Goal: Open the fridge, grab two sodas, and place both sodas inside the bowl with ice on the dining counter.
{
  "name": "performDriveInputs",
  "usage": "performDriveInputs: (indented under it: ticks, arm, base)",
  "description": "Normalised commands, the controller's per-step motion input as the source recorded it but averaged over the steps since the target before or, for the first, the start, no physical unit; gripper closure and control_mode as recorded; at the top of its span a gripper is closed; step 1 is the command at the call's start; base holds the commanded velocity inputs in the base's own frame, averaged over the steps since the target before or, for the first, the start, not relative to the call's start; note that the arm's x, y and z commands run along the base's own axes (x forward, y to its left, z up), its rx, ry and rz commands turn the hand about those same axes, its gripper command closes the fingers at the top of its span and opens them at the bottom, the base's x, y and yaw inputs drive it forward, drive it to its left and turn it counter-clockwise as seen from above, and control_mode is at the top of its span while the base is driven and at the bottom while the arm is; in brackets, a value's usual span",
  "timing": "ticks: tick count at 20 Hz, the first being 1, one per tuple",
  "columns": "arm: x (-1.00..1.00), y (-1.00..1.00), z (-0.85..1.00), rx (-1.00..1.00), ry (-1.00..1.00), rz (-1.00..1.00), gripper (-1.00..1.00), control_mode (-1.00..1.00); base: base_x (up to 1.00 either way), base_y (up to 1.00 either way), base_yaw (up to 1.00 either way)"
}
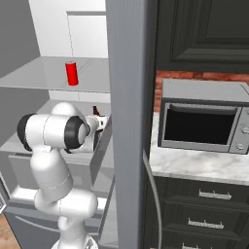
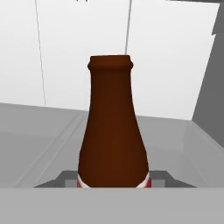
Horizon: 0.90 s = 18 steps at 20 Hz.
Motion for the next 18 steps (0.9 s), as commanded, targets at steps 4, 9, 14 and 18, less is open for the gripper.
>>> performDriveInputs:
  ticks: [4,9,14,18]
  arm:
    - [-0.54,0.03,0.23,-0.02,-0.01,0.0,1.0,-1.0]
    - [-0.86,0.0,0.35,-0.02,-0.04,0.0,1.0,-1.0]
    - [-0.88,0.0,0.68,-0.1,0.01,0.0,1.0,-1.0]
    - [-0.89,0.02,0.77,-0.15,0.06,0.0,1.0,-1.0]
  base:
    - [0.0,0.0,0.0]
    - [0.0,0.0,0.0]
    - [0.0,0.0,0.0]
    - [0.0,0.0,0.0]
